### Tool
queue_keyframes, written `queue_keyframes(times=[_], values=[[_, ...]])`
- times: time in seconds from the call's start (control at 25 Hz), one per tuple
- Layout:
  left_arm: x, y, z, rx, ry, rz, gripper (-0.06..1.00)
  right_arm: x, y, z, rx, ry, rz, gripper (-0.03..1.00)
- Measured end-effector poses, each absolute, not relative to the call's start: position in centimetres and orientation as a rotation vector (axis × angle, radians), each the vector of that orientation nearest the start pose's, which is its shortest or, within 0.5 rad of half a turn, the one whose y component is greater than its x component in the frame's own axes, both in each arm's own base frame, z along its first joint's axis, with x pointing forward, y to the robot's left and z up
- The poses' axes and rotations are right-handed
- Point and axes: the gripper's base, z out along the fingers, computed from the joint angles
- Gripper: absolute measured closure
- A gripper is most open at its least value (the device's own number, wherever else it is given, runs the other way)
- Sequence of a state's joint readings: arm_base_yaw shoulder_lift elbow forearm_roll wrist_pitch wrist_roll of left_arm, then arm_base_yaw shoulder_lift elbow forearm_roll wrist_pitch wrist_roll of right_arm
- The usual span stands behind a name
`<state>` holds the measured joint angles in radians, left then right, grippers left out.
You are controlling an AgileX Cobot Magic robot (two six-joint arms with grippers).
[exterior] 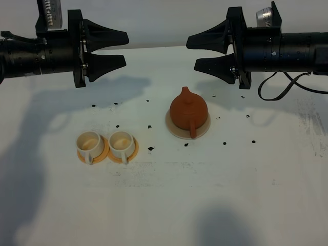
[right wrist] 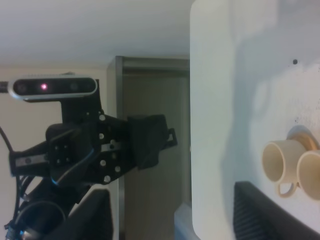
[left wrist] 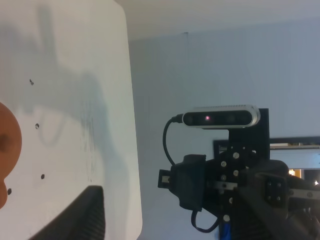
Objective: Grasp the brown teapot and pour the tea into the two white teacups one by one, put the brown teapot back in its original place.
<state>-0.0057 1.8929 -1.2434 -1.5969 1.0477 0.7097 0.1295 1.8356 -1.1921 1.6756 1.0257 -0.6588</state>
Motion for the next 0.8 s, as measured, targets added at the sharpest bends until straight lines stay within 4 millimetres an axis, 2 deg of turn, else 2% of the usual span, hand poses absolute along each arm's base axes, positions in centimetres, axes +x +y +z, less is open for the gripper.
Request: queue_keyframes(times=[0.32, 0.64, 0.8], values=[[38.9, -8.1, 24.1, -0.244, 2.182, -1.604, 0.40, 36.7, 12.6, 25.3, 0.261, 2.182, 1.724, 0.43], [39.2, -8.1, 24.6, -0.154, 2.090, -1.573, 0.40, 37.0, 12.4, 25.2, 0.204, 2.168, 1.649, 0.43], [39.2, -8.0, 25.2, -0.050, 2.039, -1.495, 0.40, 37.1, 12.4, 25.3, 0.149, 2.166, 1.596, 0.43]])
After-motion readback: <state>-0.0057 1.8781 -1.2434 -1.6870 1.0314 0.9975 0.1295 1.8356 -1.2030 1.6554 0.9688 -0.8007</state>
